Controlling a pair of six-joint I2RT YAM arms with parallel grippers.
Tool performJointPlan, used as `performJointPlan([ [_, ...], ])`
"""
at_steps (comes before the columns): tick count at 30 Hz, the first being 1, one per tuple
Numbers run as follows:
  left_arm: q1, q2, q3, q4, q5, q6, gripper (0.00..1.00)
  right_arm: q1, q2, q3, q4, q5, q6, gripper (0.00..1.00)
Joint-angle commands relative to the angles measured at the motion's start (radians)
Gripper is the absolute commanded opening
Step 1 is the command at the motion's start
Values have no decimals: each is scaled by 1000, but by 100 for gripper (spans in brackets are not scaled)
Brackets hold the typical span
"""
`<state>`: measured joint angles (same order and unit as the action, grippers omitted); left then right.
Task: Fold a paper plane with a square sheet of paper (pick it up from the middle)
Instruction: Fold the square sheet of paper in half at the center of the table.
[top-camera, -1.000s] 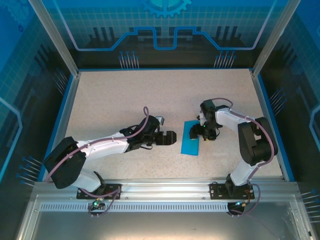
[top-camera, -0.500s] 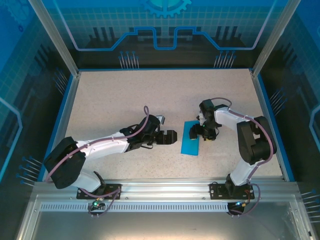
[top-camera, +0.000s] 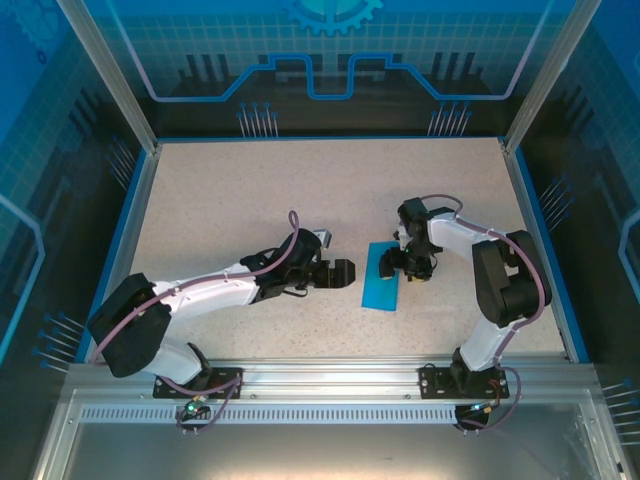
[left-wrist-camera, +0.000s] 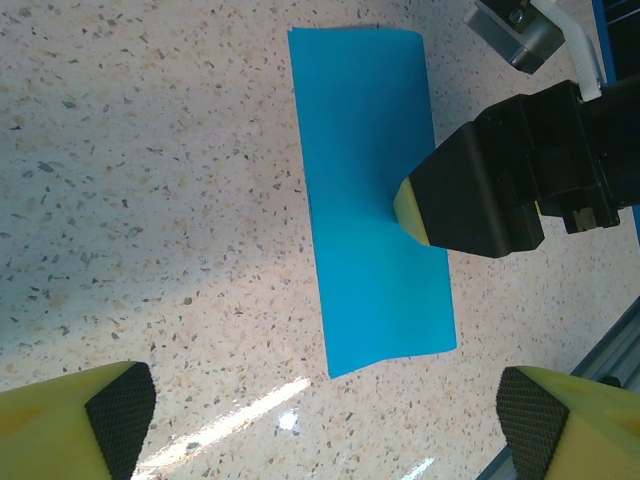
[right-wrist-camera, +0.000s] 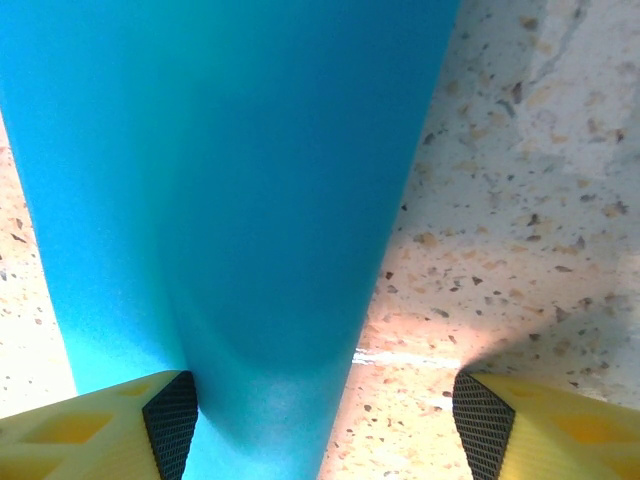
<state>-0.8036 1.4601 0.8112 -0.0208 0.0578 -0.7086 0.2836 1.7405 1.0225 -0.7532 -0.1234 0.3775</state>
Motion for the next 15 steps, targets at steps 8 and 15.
performJointPlan([
  [8,-8,28,33,-4,-8,-16,79,19,46,11,-14,34,12,72],
  [15,-8,31,35,0,-28,-30,76,21,58,35,-38,53,8,71],
])
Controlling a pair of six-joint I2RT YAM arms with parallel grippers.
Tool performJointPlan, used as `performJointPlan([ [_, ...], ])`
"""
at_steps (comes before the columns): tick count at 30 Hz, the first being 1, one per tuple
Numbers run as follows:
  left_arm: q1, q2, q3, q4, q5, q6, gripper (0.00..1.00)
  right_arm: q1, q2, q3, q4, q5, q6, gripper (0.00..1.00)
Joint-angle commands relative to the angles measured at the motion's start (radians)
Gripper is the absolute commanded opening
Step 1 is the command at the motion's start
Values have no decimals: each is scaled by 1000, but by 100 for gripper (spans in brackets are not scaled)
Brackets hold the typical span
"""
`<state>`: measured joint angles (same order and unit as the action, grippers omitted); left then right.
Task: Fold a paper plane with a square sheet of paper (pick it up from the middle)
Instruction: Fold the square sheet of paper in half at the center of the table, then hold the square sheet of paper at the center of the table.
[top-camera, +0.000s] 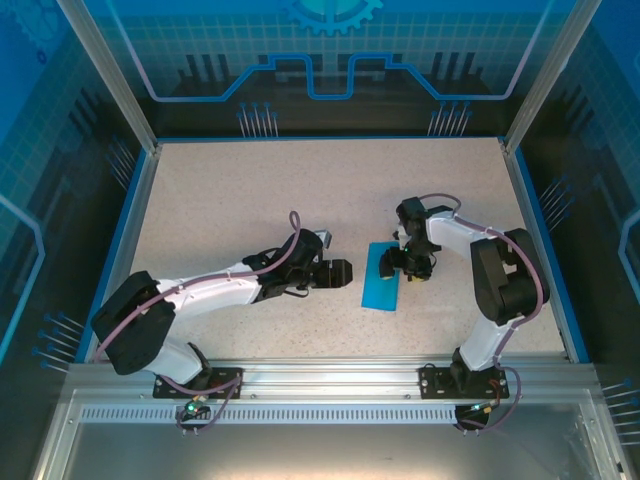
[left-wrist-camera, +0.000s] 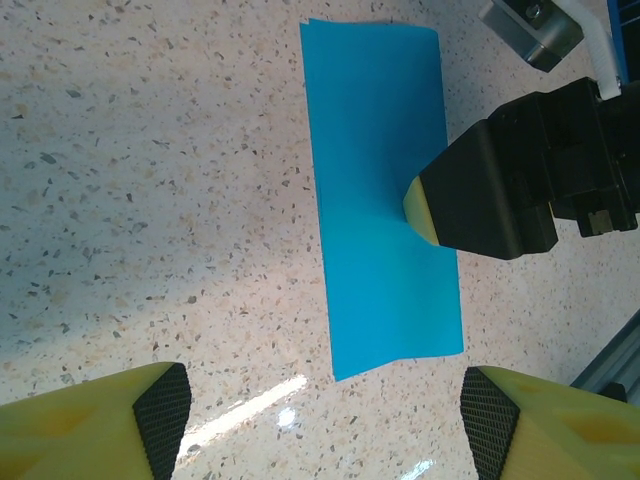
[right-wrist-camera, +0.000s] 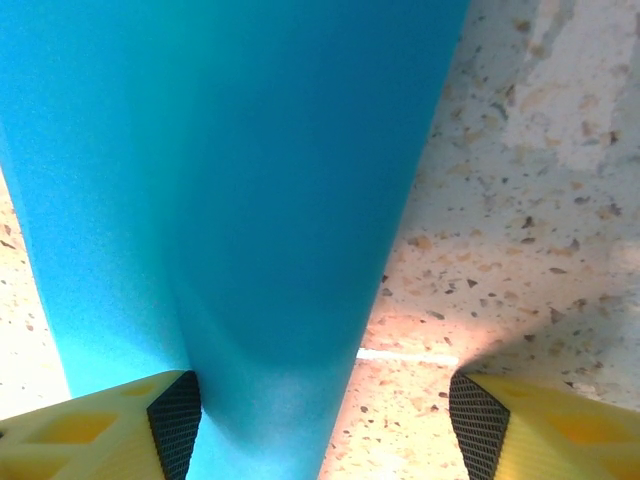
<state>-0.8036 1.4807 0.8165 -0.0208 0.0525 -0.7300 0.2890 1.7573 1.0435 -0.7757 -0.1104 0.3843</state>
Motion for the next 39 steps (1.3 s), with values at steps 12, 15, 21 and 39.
performJointPlan([
  [12,-8,24,50,-9,-11,8,76,26,63,45,-43,40,-47,74],
  [15,-8,24,49,-10,-7,7,76,27,71,48,-43,45,-42,74],
  [21,-8,38,66,-12,10,7,72,25,77,56,-44,52,-25,74],
  [39,-20,281,276,-53,119,-62,28,26,74,49,-50,75,-12,73],
])
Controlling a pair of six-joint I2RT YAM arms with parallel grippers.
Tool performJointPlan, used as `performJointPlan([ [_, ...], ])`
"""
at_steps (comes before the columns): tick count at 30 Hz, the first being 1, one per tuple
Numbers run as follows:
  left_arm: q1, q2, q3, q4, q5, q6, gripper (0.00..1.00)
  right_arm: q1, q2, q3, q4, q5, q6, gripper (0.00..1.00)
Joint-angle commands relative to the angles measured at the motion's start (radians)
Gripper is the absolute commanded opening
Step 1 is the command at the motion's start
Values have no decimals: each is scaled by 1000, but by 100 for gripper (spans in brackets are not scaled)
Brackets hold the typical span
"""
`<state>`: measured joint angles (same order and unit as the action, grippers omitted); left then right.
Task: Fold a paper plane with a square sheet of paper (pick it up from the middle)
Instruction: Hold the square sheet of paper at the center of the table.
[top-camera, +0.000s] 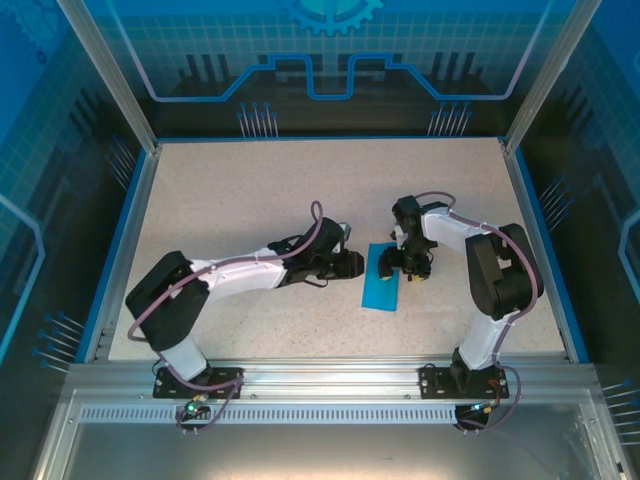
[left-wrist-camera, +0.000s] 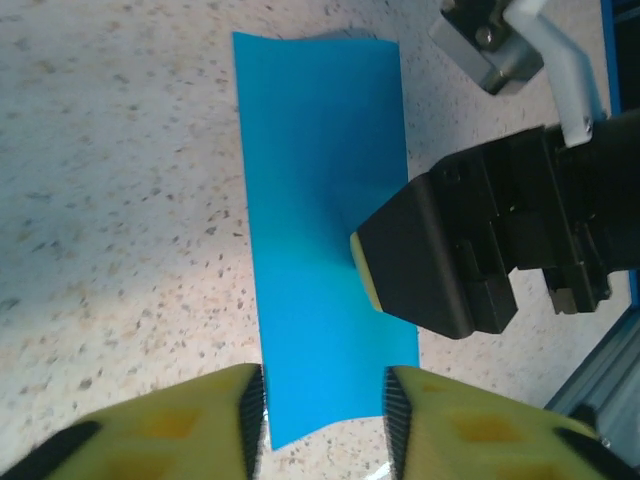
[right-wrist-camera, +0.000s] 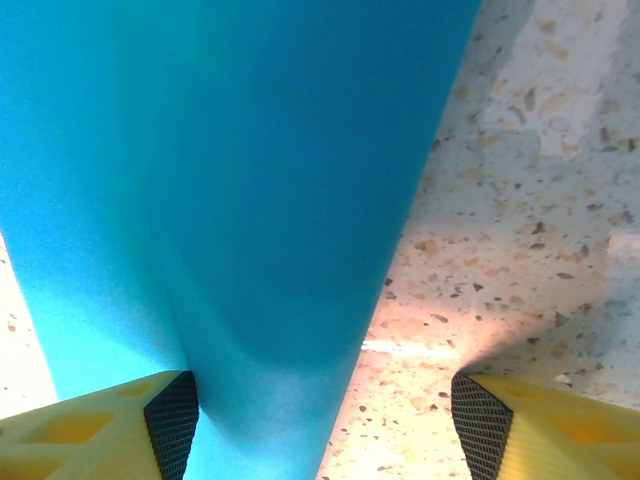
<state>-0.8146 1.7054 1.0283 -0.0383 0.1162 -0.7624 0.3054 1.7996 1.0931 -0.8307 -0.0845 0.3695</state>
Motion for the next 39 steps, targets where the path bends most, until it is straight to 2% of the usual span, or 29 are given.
performJointPlan([
  [1,-10,82,86,-44,66,-37,20,10,31,-1,7,49,2,73],
  [2,-11,112,109,-54,72,-49,8,9,31,-1,7,49,3,72],
  [3,-13,137,129,-59,77,-63,0,9,31,0,6,49,3,73],
  [17,-17,286,241,-86,93,-123,0,9,28,-6,6,52,4,73],
  [39,-16,382,277,-152,72,-140,0,9,23,-9,10,49,9,73],
])
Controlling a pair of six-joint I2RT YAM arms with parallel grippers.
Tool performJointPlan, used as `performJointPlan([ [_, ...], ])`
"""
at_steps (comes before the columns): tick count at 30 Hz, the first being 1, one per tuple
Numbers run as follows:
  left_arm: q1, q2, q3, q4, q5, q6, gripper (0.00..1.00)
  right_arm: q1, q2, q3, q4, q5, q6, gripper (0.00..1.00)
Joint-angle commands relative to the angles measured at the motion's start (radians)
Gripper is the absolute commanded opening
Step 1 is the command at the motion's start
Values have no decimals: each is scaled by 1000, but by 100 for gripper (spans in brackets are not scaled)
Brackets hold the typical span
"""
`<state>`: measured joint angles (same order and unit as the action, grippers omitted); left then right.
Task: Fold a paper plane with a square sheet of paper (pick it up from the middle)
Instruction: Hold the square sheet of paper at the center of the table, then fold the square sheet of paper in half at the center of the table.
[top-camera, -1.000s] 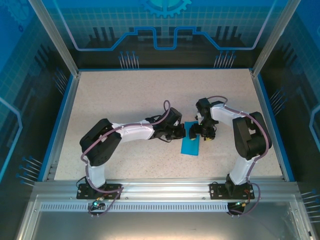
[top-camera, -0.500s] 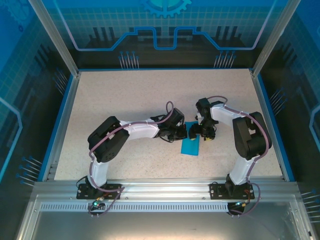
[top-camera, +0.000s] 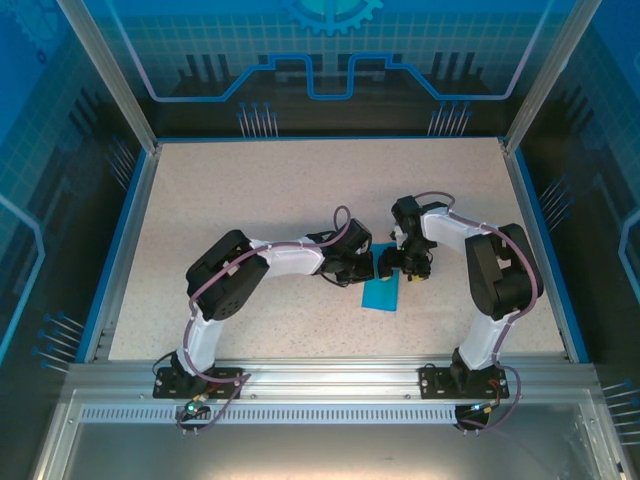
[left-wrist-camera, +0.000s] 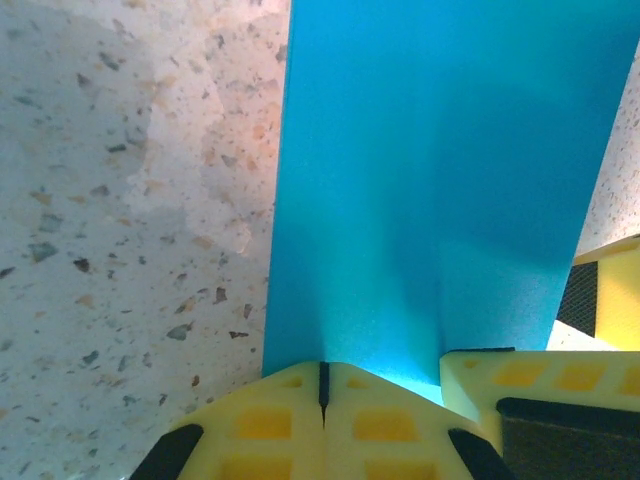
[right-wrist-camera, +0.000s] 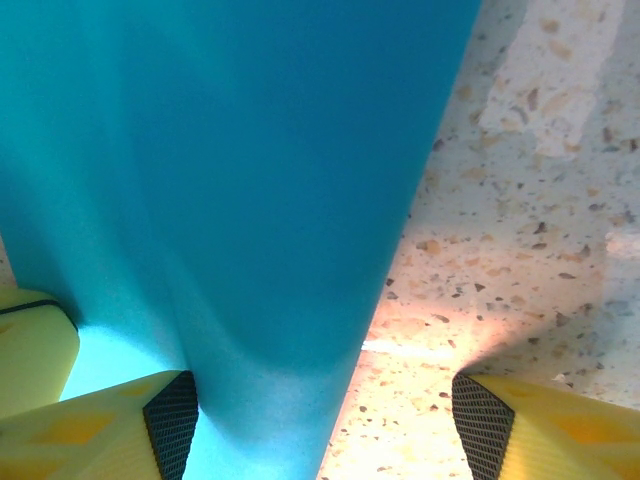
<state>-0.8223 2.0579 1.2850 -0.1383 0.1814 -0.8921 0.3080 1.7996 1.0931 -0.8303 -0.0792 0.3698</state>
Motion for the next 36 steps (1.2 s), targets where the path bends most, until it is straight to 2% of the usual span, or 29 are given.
performJointPlan([
  [1,-10,31,17,-55,5,-10,0,7,20,-10,12,42,10,74],
  [8,-9,34,9,-70,-5,-2,0,-19,-118,-24,45,15,41,82],
  [12,-8,36,7,-73,-8,3,0,-88,-271,-80,105,-86,54,82],
  [14,-9,37,10,-75,-5,5,0,-114,-320,-117,153,-193,57,73],
  [18,-10,40,12,-78,-6,10,0,-120,-339,-183,274,-417,87,43],
  [21,-9,42,16,-81,-5,10,0,-121,-313,-220,342,-483,108,29],
  [31,-8,48,23,-91,-4,16,0,-165,-204,-306,410,-478,94,25],
  [36,-9,51,23,-90,-1,16,0,-178,-170,-320,382,-415,84,27],
])
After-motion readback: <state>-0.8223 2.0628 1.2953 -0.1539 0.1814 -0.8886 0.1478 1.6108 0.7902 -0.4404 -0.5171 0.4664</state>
